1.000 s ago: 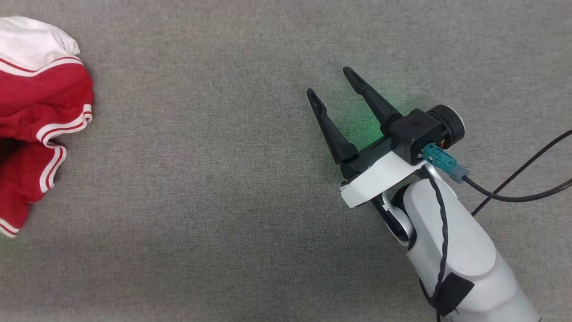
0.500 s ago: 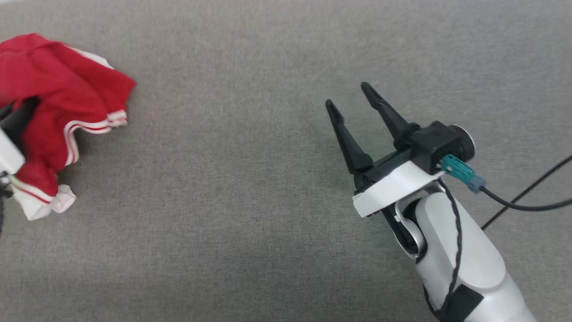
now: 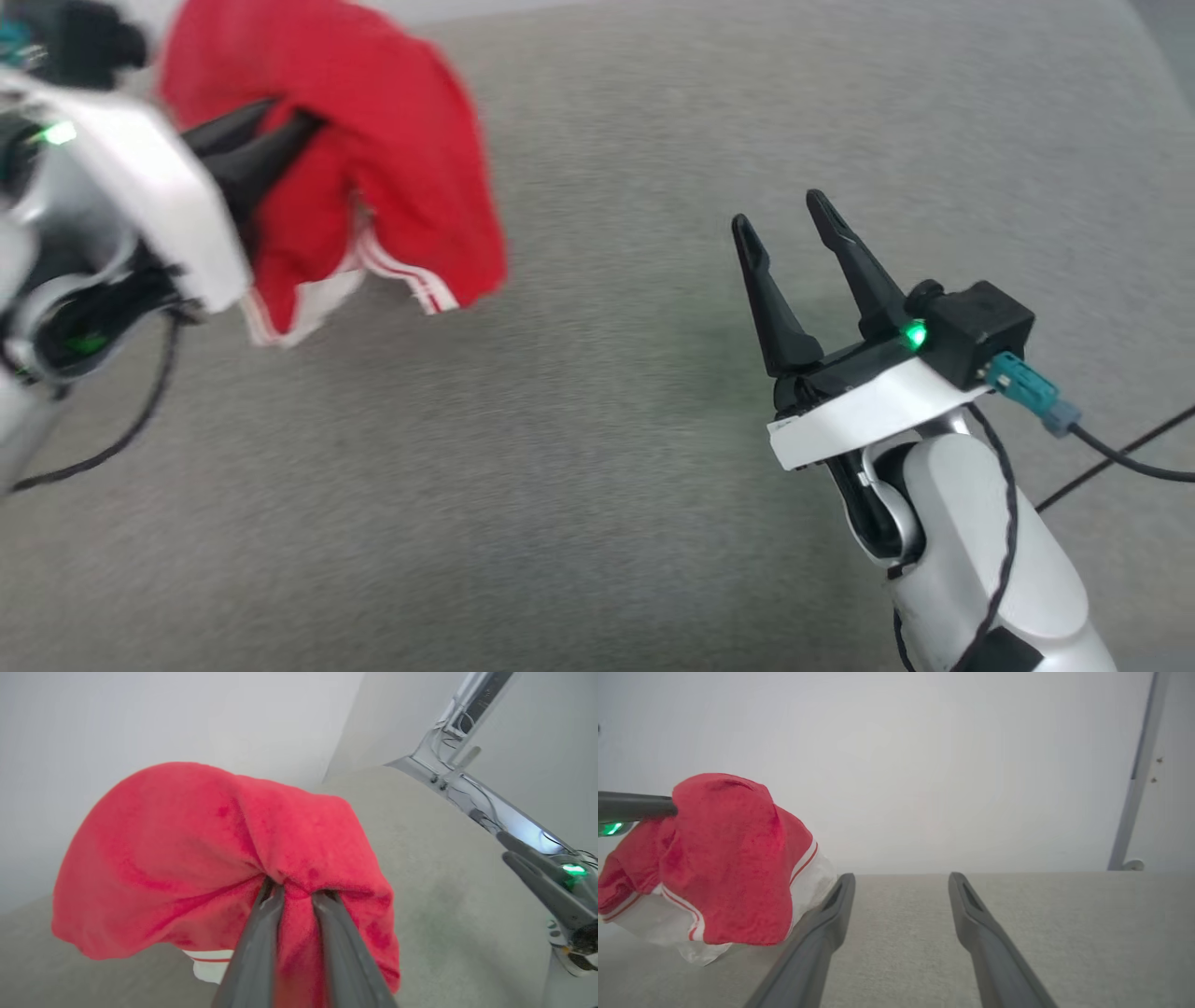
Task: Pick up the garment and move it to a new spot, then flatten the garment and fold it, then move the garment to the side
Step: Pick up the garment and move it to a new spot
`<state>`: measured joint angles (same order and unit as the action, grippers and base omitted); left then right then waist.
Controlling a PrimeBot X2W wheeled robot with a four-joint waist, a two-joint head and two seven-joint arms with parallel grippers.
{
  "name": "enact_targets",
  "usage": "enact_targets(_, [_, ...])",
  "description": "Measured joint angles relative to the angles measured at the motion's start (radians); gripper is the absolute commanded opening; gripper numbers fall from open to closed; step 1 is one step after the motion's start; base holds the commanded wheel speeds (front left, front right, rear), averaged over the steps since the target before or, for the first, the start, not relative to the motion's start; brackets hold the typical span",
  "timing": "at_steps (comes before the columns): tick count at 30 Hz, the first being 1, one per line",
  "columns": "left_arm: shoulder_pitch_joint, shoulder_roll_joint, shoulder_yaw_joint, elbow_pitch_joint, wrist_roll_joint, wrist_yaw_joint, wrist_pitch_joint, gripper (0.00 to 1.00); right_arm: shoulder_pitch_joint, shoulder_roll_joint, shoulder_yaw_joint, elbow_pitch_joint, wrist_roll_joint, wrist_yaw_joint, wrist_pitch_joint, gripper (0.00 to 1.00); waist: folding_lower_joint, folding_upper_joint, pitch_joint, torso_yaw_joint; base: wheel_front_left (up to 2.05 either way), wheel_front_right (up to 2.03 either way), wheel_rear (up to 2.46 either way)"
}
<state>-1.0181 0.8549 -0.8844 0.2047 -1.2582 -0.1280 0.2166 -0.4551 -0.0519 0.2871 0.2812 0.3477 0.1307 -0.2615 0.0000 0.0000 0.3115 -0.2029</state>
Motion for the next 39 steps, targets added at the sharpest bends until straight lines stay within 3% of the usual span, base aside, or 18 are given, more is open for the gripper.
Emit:
enact_targets(9, [-0.165, -0.141, -0.096, -0.047, -0.063, -0.001, 0.004, 0.0, 0.039, -0.001, -0.039, -0.062, 0.075, 0.0, 0.0, 1.0, 0.0, 0.0, 0.056, -0.162, 0.0, 0.0, 0.0])
enact_targets(17, [-0.174, -0.091, -0.246, 0.056, -0.057, -0.001, 0.067, 0.0, 0.073, -0.001, -0.05, -0.092, 0.133, 0.0, 0.0, 1.0, 0.0, 0.0, 0.099, -0.278, 0.0, 0.0, 0.0])
enact_targets(24, [-0.164, -0.05, -0.376, 0.16, 0.042, -0.001, 0.166, 0.0, 0.097, -0.001, -0.041, -0.111, 0.167, 0.0, 0.0, 1.0, 0.0, 0.0, 0.119, -0.329, 0.0, 0.0, 0.0])
enact_targets(33, [-0.185, -0.058, -0.364, 0.178, 0.228, -0.007, 0.36, 0.0, 0.092, 0.0, -0.03, -0.141, 0.207, 0.0, 0.0, 1.0, 0.0, 0.0001, 0.181, -0.369, 0.0, 0.0, 0.0])
enact_targets(39, [-0.195, -0.056, -0.349, 0.173, 0.249, -0.013, 0.395, 0.0, 0.092, 0.0, -0.033, -0.151, 0.218, 0.0, 0.0, 1.0, -0.0001, 0.0001, 0.211, -0.379, 0.0, 0.0, 0.0])
